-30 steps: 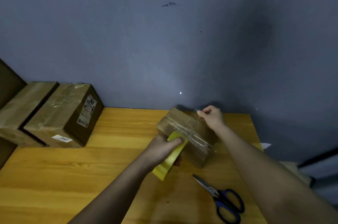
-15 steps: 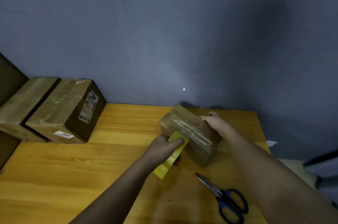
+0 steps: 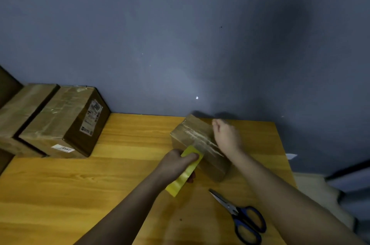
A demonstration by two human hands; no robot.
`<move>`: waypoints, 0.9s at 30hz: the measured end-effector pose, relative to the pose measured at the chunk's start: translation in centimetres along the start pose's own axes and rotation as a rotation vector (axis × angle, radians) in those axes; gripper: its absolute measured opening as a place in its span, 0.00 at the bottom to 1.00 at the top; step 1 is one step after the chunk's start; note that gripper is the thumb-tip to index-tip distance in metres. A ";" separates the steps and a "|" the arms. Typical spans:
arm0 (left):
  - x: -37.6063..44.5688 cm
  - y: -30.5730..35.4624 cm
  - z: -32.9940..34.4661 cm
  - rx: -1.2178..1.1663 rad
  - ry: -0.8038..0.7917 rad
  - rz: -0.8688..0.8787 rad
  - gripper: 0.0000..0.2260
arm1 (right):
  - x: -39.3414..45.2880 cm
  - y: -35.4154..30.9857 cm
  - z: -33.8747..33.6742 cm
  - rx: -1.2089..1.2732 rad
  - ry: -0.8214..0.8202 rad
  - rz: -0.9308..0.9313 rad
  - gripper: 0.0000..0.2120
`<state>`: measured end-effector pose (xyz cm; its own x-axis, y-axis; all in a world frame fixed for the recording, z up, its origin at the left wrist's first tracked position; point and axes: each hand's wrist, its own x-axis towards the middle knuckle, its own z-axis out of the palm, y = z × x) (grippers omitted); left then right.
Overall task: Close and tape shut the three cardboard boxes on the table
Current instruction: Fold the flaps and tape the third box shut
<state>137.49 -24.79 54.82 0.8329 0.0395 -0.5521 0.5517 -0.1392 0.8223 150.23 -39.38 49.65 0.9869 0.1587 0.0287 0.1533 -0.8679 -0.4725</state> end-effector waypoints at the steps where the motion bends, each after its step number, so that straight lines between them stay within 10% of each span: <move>1: 0.0 -0.2 0.0 -0.001 0.003 -0.007 0.11 | -0.6 -0.5 0.6 -0.073 -0.052 -0.023 0.19; 10: -0.5 -1.7 0.7 -0.056 0.017 -0.008 0.11 | -2.0 -0.4 2.6 -0.291 -0.155 0.005 0.24; 16: -1.0 -2.6 1.2 -0.160 0.002 -0.062 0.13 | -3.5 -0.5 2.8 -0.248 0.116 -0.373 0.12; 20: -1.2 -3.2 1.2 -0.181 -0.013 -0.055 0.11 | -5.2 -0.4 2.7 -0.318 -0.136 -0.315 0.33; 27: -2.3 -6.4 0.8 -0.150 -0.056 0.093 0.10 | -4.9 0.0 2.1 -0.382 -0.346 -0.279 0.34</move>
<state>132.04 -24.80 50.70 0.8791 -0.0224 -0.4760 0.4763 0.0099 0.8792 145.27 -39.19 47.66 0.8425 0.4946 -0.2135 0.4758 -0.8690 -0.1357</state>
